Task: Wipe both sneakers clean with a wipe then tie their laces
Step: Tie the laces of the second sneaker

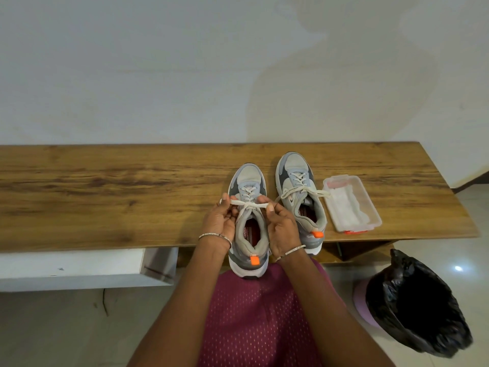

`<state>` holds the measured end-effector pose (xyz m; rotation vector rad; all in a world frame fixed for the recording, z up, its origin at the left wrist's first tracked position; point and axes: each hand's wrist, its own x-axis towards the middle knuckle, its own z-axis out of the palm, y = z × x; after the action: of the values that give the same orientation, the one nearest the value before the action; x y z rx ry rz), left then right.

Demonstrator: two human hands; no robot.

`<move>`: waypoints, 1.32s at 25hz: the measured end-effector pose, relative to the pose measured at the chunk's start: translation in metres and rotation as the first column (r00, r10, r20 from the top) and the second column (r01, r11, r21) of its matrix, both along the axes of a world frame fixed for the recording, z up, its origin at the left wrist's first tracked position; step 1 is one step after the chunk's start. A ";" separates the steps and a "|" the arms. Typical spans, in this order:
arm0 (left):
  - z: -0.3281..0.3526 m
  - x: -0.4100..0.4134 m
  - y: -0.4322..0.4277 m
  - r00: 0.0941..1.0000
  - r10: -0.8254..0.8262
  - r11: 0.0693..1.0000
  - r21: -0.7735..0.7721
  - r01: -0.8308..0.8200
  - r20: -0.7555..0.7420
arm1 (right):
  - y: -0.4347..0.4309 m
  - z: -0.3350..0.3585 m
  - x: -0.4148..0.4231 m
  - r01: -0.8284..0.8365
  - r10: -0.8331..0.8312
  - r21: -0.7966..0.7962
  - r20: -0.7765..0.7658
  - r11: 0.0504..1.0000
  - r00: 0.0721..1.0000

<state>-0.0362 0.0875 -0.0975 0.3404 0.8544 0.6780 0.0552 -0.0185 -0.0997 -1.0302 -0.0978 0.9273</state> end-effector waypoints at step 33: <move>0.045 -0.053 -0.046 0.746 0.213 0.603 0.685 0.408 -0.632 | -0.035 0.066 -0.016 0.263 0.151 -0.421 0.728 0.868 0.668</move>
<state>-0.0887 0.0417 -0.0529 1.5507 1.1558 0.8132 0.0391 -0.0538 -0.0339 -1.8645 -0.5389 0.4005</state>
